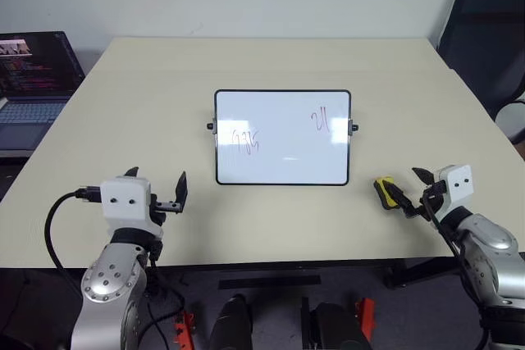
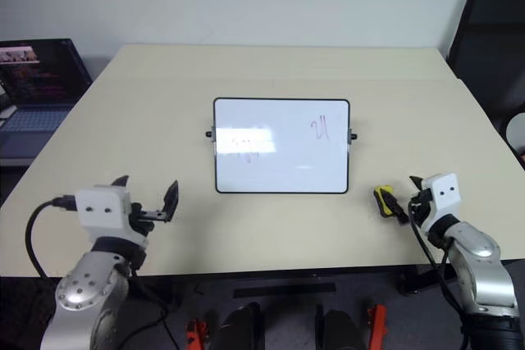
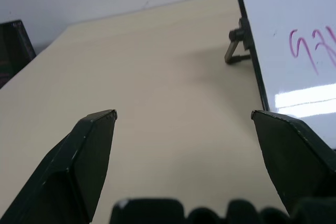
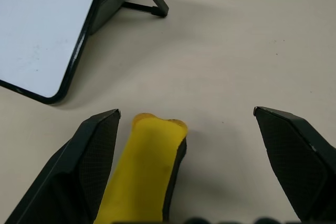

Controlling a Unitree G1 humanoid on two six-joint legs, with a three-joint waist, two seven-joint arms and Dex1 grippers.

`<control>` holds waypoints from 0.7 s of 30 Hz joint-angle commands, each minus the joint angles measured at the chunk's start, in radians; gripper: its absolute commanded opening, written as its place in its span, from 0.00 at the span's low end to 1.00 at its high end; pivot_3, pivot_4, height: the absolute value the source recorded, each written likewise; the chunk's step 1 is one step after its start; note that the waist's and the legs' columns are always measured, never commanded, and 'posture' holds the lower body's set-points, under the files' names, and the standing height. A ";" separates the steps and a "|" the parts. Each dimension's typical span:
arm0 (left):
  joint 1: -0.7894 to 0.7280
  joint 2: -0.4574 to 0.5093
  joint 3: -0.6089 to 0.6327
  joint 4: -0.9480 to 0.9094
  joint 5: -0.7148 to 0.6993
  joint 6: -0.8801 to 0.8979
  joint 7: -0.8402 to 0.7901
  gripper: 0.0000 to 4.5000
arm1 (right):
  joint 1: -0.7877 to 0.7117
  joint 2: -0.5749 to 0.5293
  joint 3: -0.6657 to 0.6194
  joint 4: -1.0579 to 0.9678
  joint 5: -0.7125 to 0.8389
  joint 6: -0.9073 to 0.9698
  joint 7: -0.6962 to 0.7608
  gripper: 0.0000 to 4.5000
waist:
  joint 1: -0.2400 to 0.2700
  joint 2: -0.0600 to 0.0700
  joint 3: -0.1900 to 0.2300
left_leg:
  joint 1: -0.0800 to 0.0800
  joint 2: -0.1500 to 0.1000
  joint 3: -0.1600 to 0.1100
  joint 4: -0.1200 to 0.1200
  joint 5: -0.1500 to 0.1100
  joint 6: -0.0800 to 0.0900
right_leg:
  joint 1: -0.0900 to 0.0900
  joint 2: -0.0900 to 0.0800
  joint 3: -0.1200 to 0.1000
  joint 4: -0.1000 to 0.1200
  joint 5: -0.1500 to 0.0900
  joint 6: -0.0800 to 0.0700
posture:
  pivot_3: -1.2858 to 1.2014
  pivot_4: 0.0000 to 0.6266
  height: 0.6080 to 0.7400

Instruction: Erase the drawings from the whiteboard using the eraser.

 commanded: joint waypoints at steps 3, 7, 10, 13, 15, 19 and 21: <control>-0.003 0.027 -0.057 0.007 0.007 0.005 -0.049 1.00 | 0.013 -0.028 0.015 -0.033 -0.019 0.035 0.007 0.99 | 0.001 -0.001 0.000 | 0.000 0.000 0.000 0.001 0.000 0.000 | 0.000 0.000 0.001 0.000 -0.001 -0.002 | 0.52 0.24 1.00; -0.049 0.094 -0.070 -0.042 -0.134 0.059 -0.205 1.00 | 0.045 -0.029 -0.025 -0.146 0.016 0.075 -0.005 0.99 | 0.003 -0.001 0.000 | 0.000 0.000 0.001 0.002 0.000 0.001 | 0.000 0.000 0.001 0.000 -0.001 -0.003 | 0.52 0.24 1.00; -0.087 0.183 -0.061 -0.047 -0.261 0.072 -0.365 1.00 | 0.067 -0.025 -0.077 -0.219 0.077 0.138 -0.018 0.99 | 0.002 0.000 0.000 | 0.000 0.001 0.001 0.001 0.000 0.001 | -0.001 0.000 0.001 0.000 -0.001 -0.003 | 0.52 0.24 1.00; -0.127 0.293 -0.041 -0.008 -0.329 0.084 -0.490 1.00 | 0.092 -0.028 -0.093 -0.301 0.131 0.233 -0.032 0.99 | 0.003 0.000 0.000 | 0.000 0.001 0.002 0.001 -0.001 0.001 | 0.000 0.000 0.002 0.000 -0.001 -0.003 | 0.52 0.24 1.00; -0.157 0.358 -0.038 0.020 -0.375 0.095 -0.567 1.00 | 0.105 -0.033 -0.087 -0.341 0.149 0.299 -0.046 0.99 | 0.002 0.000 0.000 | 0.000 0.001 0.002 0.001 -0.001 0.001 | 0.000 0.000 0.002 0.000 -0.001 -0.003 | 0.52 0.24 1.00; -0.237 0.486 -0.066 0.104 -0.430 0.097 -0.739 1.00 | 0.106 -0.028 -0.047 -0.423 0.128 0.454 -0.151 0.99 | 0.000 0.000 0.000 | 0.000 0.001 0.003 0.001 -0.001 0.002 | -0.002 0.000 0.004 0.000 -0.002 -0.004 | 0.52 0.24 1.00; -0.301 0.528 -0.095 0.151 -0.444 0.103 -0.802 1.00 | 0.091 -0.011 -0.043 -0.455 0.138 0.512 -0.195 0.99 | 0.001 0.000 0.000 | 0.000 0.001 0.003 0.001 -0.001 0.002 | -0.002 0.000 0.003 0.000 -0.002 -0.004 | 0.52 0.24 1.00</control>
